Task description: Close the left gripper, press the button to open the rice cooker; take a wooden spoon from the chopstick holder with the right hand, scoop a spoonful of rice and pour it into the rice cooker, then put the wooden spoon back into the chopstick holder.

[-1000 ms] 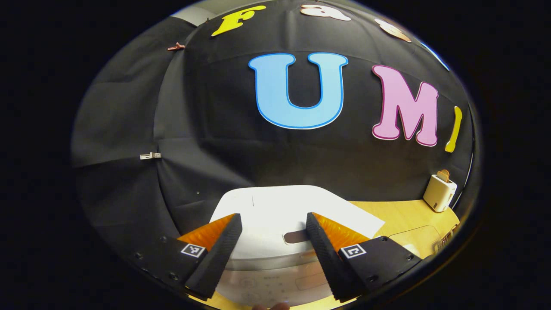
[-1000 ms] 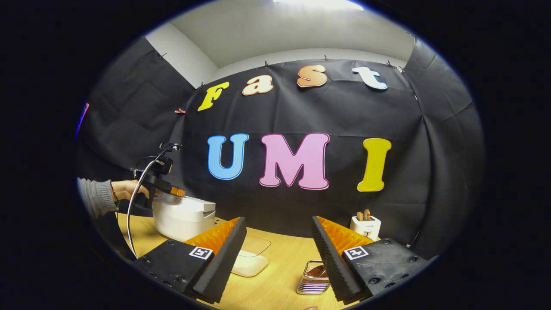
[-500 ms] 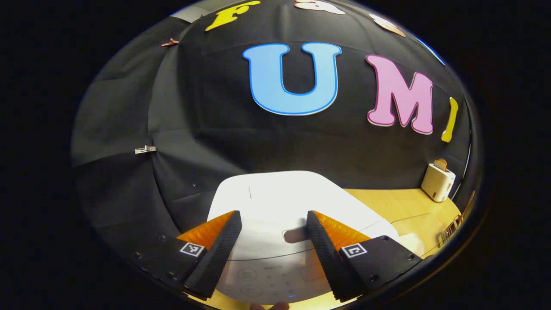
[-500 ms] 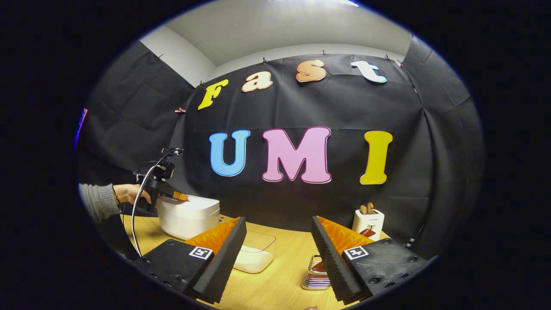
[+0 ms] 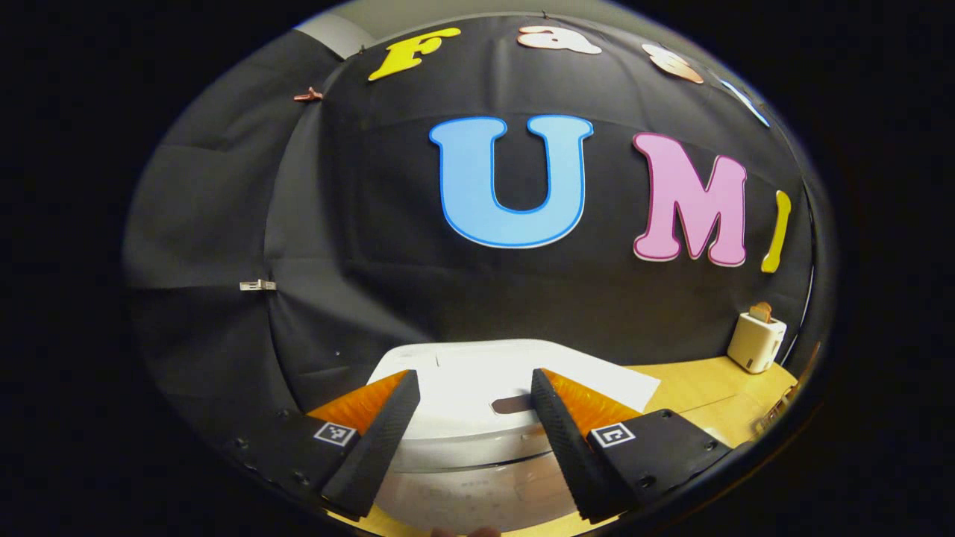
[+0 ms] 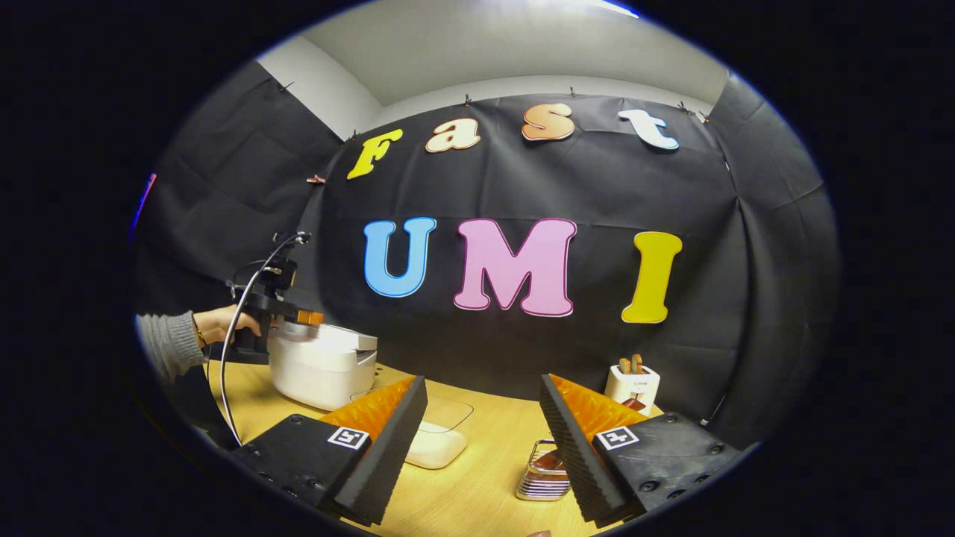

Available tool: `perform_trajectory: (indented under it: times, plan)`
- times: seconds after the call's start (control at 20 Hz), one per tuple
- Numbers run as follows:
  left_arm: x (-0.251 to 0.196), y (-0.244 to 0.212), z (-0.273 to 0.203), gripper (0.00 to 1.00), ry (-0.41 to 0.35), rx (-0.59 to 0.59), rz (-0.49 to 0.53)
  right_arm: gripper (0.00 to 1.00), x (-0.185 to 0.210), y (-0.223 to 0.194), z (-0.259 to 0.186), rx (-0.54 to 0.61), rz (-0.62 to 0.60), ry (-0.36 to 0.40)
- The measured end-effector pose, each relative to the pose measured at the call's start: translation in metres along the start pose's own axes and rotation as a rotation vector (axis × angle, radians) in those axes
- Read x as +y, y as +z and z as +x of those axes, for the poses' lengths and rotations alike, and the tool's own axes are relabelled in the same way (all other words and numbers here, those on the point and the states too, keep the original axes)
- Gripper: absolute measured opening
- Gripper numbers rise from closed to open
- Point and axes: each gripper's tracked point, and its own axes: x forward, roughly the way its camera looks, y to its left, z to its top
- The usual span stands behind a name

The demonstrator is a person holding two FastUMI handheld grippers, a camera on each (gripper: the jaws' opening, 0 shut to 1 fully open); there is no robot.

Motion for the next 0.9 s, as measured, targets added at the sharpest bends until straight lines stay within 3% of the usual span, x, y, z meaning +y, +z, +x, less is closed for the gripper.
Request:
perform_trajectory:
  times: [0.45,0.9]
  plan:
    - [-0.003,-0.043,-0.009,0.98,-0.101,0.177,0.058,0.94,-0.002,0.001,0.004,-0.008,0.021,-0.012]
    - [-0.004,-0.044,-0.017,0.99,-0.202,0.21,0.094,0.94,-0.005,-0.001,0.004,-0.01,0.04,-0.015]
